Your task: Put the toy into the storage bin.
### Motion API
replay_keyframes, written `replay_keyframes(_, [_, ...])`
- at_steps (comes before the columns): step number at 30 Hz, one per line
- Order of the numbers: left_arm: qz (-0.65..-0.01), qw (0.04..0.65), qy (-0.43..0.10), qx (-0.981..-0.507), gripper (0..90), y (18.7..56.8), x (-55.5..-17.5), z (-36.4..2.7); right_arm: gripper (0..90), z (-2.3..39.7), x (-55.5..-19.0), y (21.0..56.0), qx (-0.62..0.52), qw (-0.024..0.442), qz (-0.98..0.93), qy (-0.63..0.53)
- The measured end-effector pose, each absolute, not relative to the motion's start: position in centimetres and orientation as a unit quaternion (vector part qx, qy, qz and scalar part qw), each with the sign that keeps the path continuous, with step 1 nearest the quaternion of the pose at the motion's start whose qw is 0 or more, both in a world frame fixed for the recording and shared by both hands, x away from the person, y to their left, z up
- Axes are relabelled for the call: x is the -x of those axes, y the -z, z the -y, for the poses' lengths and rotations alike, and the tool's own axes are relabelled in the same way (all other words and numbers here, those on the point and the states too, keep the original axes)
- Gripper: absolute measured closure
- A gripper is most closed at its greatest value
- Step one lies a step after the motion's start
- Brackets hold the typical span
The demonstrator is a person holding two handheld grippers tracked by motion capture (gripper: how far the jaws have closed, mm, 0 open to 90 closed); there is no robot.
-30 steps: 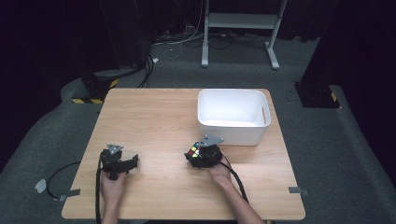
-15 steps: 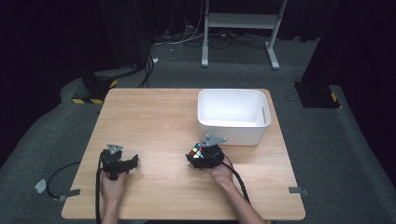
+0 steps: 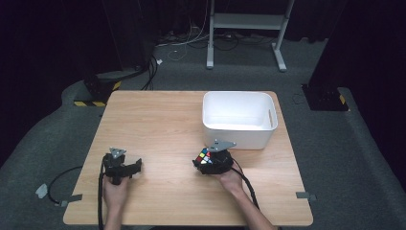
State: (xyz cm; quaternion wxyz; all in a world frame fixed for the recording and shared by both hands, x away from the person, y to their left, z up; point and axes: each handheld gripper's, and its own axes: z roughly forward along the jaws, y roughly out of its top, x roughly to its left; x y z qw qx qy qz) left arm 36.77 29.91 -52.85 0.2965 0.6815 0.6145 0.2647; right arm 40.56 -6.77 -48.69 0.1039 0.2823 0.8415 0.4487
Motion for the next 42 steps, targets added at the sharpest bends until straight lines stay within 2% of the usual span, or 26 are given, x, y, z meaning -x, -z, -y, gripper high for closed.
replay_keyframes(17, [-0.614, 0.296, -0.265, -0.682, 14.6, 52.8, -36.8, -29.9, 33.3, 7.6, -40.1, 48.1, -0.281, 0.110, -0.843, -0.446])
replay_keyframes(42, [-0.614, 0.296, -0.264, -0.682, 14.6, 52.8, -36.8, -29.9, 33.4, 11.1, -39.2, 45.3, -0.290, 0.118, -0.839, -0.444])
